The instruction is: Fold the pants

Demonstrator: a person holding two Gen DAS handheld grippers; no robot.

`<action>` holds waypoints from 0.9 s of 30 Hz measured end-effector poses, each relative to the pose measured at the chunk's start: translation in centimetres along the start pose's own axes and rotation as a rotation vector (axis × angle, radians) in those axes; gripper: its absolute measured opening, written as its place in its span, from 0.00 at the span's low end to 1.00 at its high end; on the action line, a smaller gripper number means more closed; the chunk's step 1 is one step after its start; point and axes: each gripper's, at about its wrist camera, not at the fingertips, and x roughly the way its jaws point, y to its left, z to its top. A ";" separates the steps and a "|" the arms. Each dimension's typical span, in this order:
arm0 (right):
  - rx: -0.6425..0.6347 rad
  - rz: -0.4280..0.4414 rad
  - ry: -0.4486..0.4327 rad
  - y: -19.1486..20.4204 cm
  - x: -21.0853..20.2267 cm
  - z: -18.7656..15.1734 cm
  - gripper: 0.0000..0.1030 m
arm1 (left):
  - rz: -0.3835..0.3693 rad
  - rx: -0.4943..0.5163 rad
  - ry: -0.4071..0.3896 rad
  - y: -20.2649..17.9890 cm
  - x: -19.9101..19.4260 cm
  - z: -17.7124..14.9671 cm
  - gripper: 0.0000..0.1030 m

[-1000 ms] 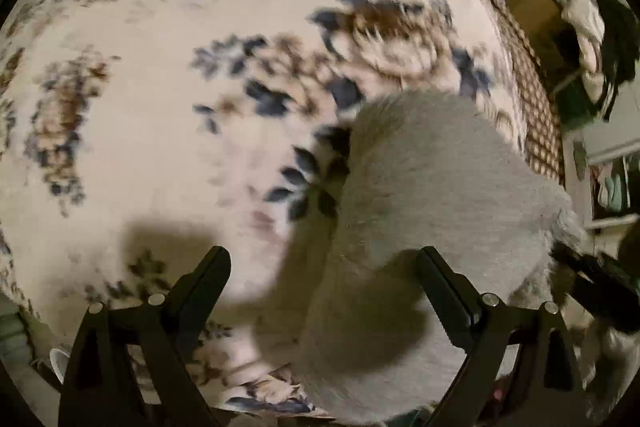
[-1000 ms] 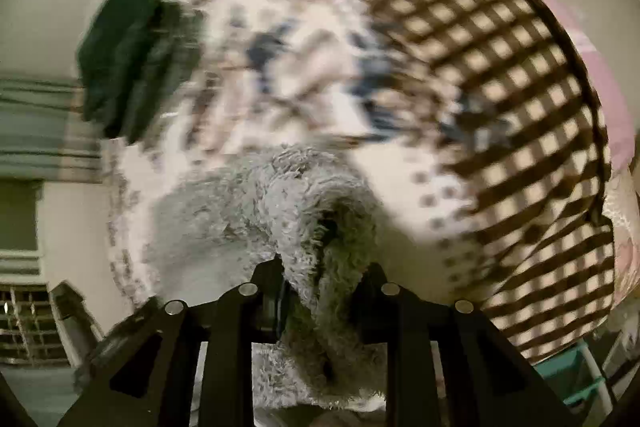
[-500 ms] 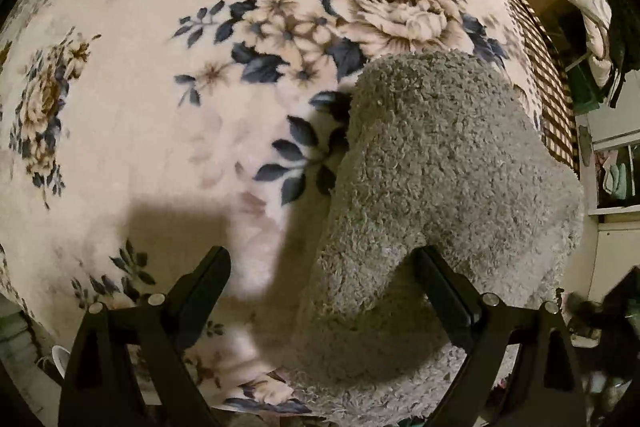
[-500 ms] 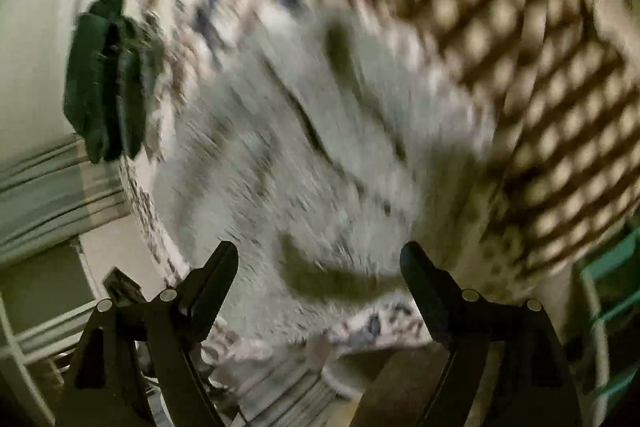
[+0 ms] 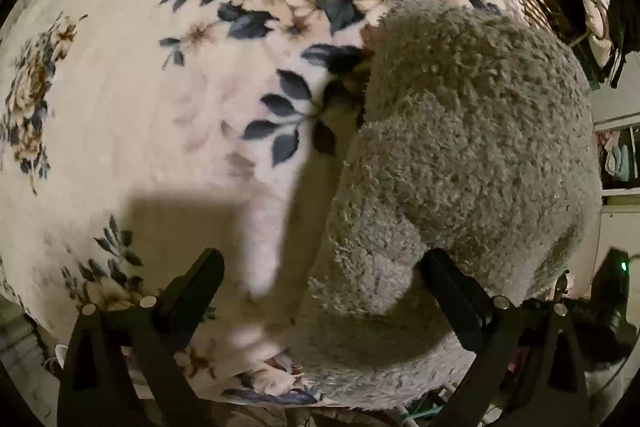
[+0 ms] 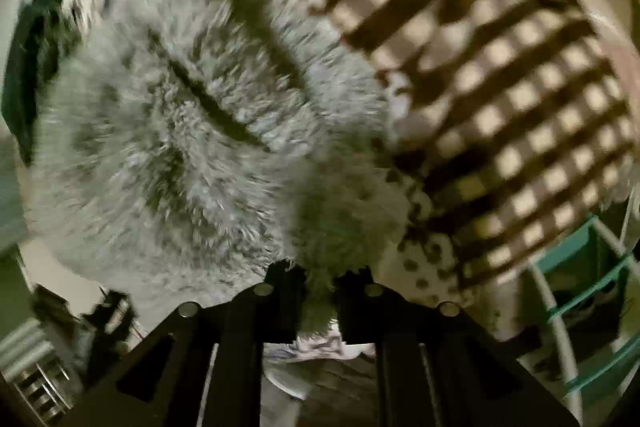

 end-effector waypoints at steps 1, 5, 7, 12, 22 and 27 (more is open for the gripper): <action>-0.023 -0.017 -0.002 0.8 -0.4 0.2 0.30 | 0.003 0.006 0.001 -0.2 -0.3 0.1 1.00; -0.072 0.011 -0.061 2.4 -3.6 -0.4 0.82 | -0.046 -0.024 -0.022 0.1 -2.8 1.0 1.00; -0.119 0.026 -0.137 3.4 -6.0 -0.7 0.82 | -0.077 -0.039 -0.053 0.0 -4.2 2.0 1.00; -0.231 0.065 -0.253 6.7 -8.8 0.9 0.82 | -0.095 0.002 -0.109 -2.0 -4.0 6.2 1.00; -0.368 -0.148 -0.275 10.0 -2.2 7.4 0.82 | -0.107 -0.019 -0.019 0.1 3.5 11.0 1.00; -0.266 -0.023 -0.172 8.1 -2.4 8.9 0.89 | -0.234 -0.110 0.005 1.9 3.7 10.2 1.00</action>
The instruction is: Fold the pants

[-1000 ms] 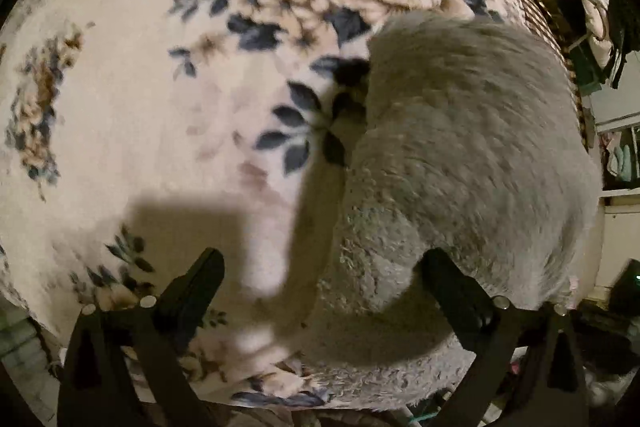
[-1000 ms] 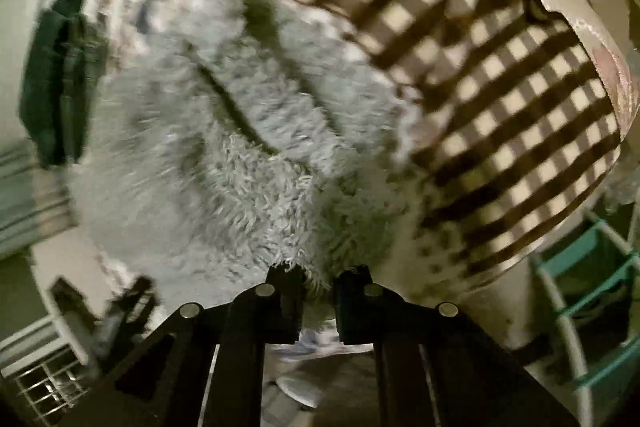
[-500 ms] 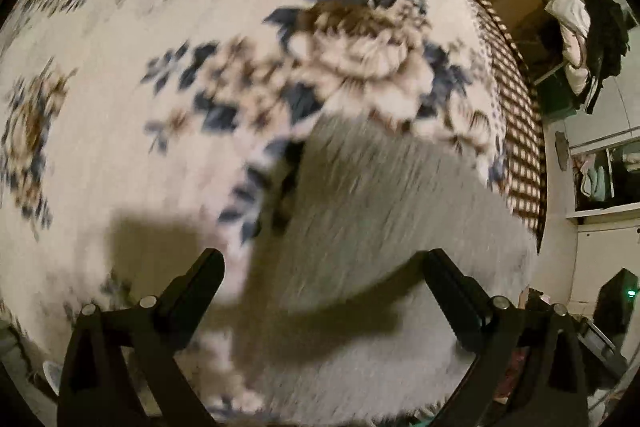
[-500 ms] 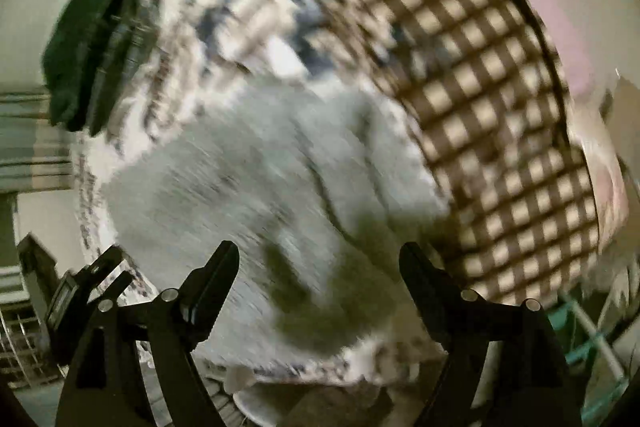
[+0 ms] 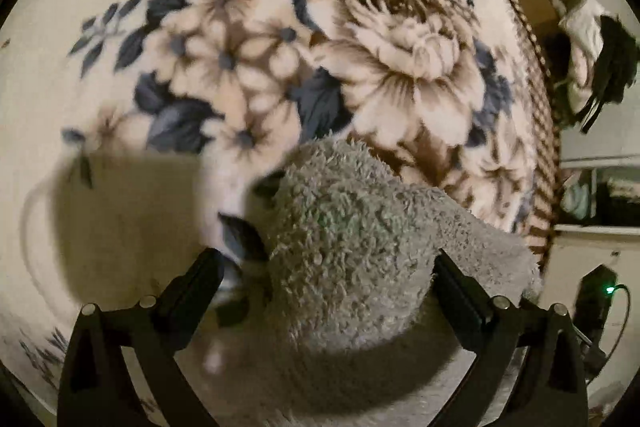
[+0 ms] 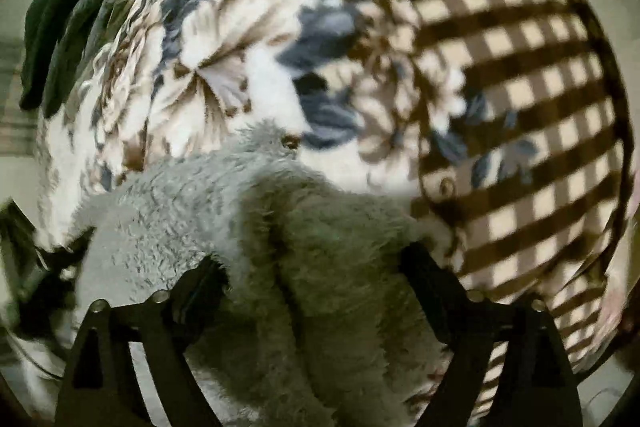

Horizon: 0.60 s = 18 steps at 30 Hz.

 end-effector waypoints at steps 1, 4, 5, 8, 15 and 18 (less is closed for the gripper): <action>0.034 0.080 -0.007 -1.0 -1.4 -0.6 0.89 | -0.015 0.000 -0.008 -0.1 -1.0 -0.2 1.00; 0.085 0.194 -0.037 -3.5 -3.9 -2.8 1.00 | -0.082 -0.005 -0.040 -0.2 -3.9 -1.8 1.00; 0.096 0.207 -0.032 -4.2 -4.0 -3.4 1.00 | -0.115 -0.014 -0.044 0.0 -4.7 -2.6 1.00; 0.151 0.263 0.028 -7.2 -2.1 -5.6 1.00 | -0.189 -0.048 -0.009 1.1 -4.5 -4.5 1.00; 0.162 0.460 0.127 -8.6 5.4 -7.5 1.00 | -0.253 -0.049 0.053 1.9 -0.1 -7.4 1.00; 0.180 0.521 0.126 -8.9 6.5 -7.5 1.00 | -0.291 -0.067 0.065 2.2 0.9 -7.3 1.00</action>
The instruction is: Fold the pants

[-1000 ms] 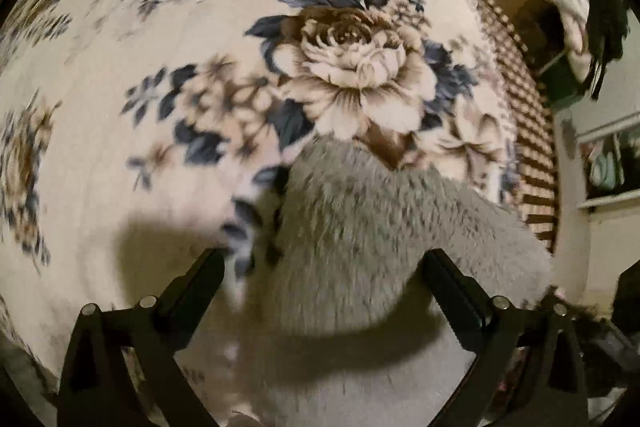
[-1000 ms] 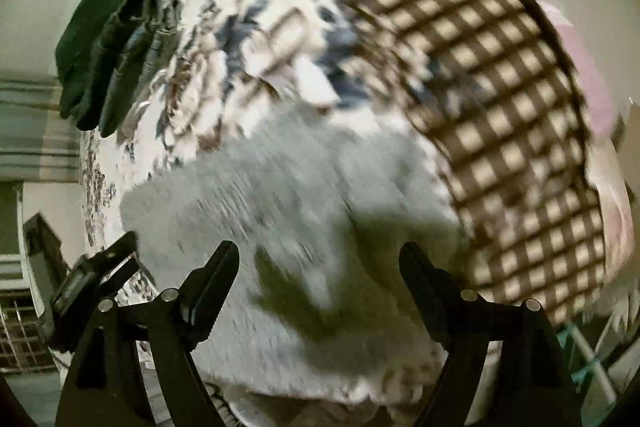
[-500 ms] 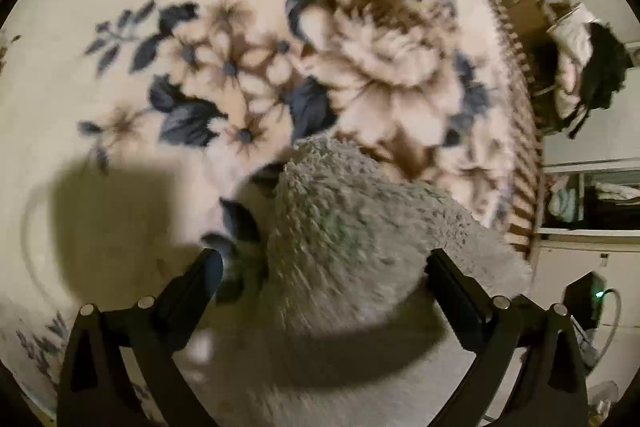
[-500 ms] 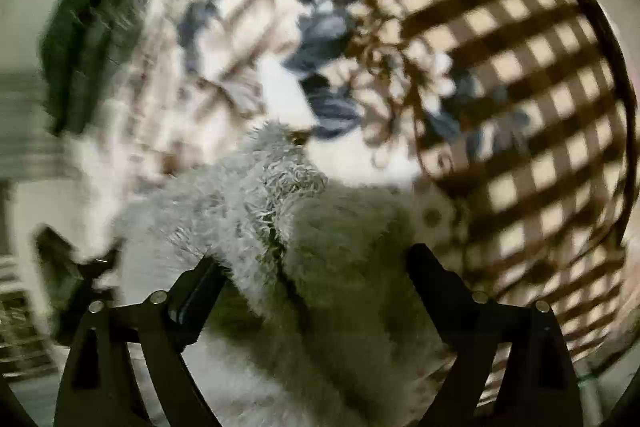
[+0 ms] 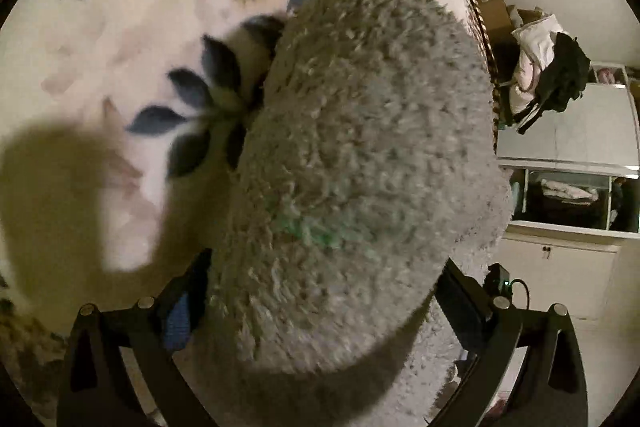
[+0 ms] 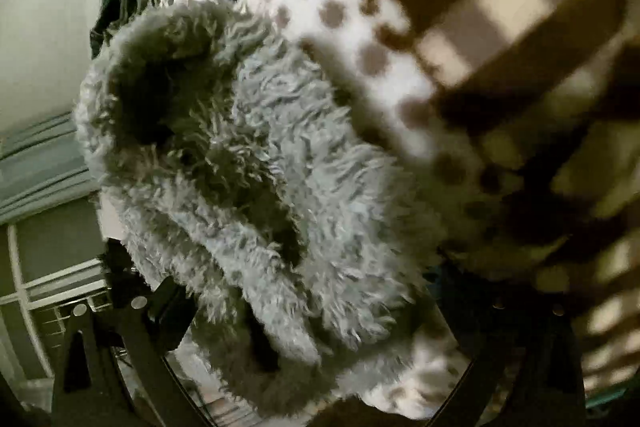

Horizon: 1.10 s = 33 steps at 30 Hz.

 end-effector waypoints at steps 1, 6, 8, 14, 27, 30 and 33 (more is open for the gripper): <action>0.010 0.028 0.003 -0.2 0.2 0.2 1.00 | -0.013 -0.004 0.001 0.1 0.0 0.1 1.00; 0.019 0.074 -0.021 -0.8 0.1 -0.3 0.96 | -0.036 0.014 0.012 -0.3 0.0 0.5 0.93; -0.014 0.049 -0.031 -0.1 -0.2 -1.0 0.75 | -0.035 0.054 -0.014 -1.0 -0.6 0.4 0.78; -0.053 -0.031 -0.091 1.9 -1.9 -2.9 0.49 | -0.073 0.092 -0.049 -2.3 -3.1 -0.1 0.45; -0.200 -0.096 -0.174 16.0 -5.3 -4.4 0.45 | -0.131 0.163 -0.125 -8.4 -12.4 5.9 0.45; -0.243 -0.099 -0.186 21.2 -4.4 -3.5 0.45 | -0.142 0.189 -0.157 -9.6 -15.1 9.5 0.45; -0.231 -0.093 -0.195 24.3 -3.5 -2.9 0.45 | -0.134 0.226 -0.156 -10.7 -17.4 13.3 0.45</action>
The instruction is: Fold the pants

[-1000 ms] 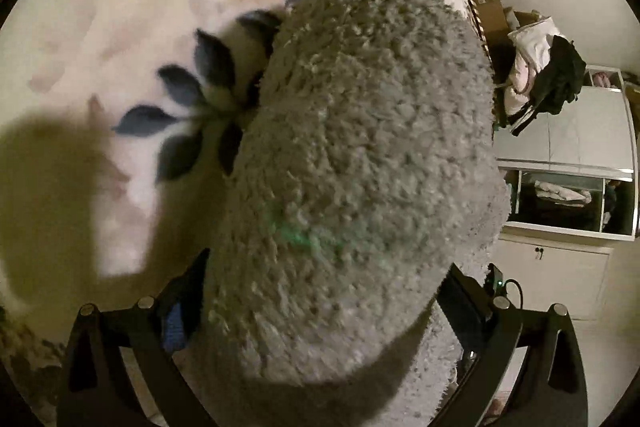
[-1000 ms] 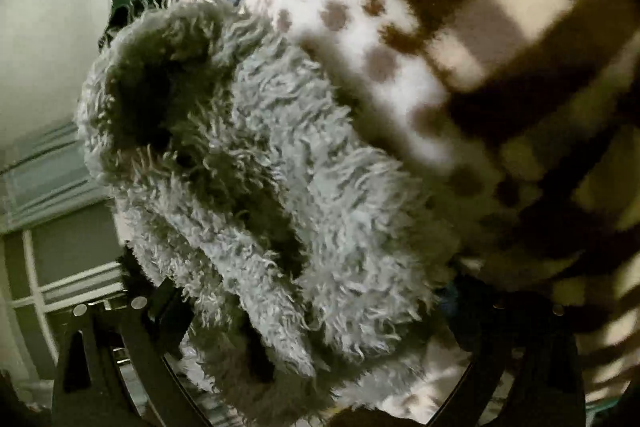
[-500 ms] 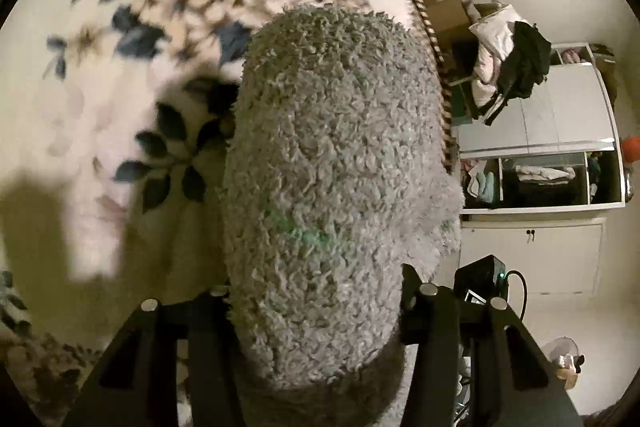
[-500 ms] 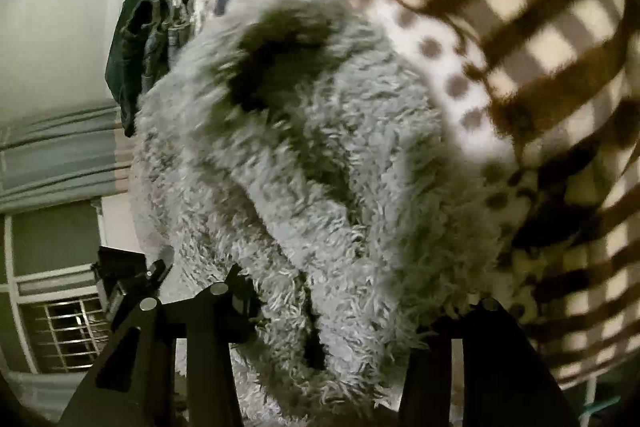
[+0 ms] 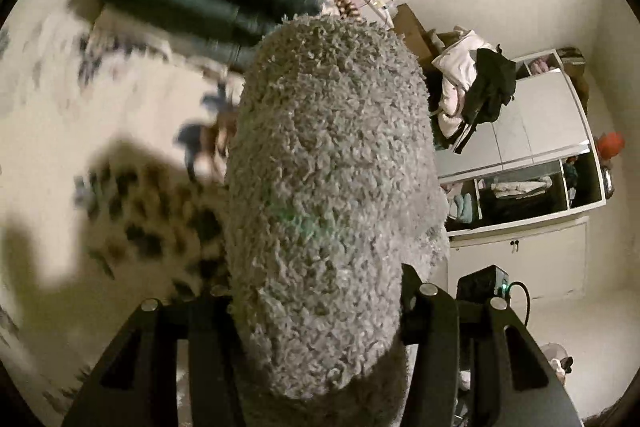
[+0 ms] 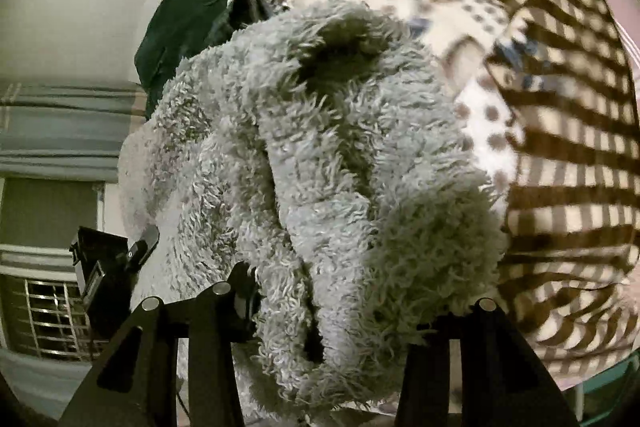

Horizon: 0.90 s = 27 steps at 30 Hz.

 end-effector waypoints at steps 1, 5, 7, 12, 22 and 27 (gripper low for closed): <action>0.008 -0.002 -0.009 0.5 0.1 0.0 0.45 | -0.003 0.012 0.006 0.0 -0.1 0.8 0.45; 0.059 0.010 -0.043 2.7 1.1 0.5 0.45 | -0.014 0.061 0.050 -0.5 -0.6 2.4 0.45; 0.054 0.009 -0.072 6.1 0.5 1.7 0.45 | -0.037 0.041 0.058 -0.7 -1.3 2.8 0.45; 0.005 0.020 -0.130 12.2 -3.0 2.8 0.44 | -0.122 0.003 0.012 -2.6 -5.6 3.7 0.45; -0.132 0.055 -0.173 24.8 -1.6 11.7 0.44 | -0.135 0.046 -0.115 -5.4 -10.4 13.9 0.45; -0.192 0.059 -0.182 30.1 3.9 19.2 0.44 | -0.077 0.075 -0.186 -2.9 -9.1 23.6 0.45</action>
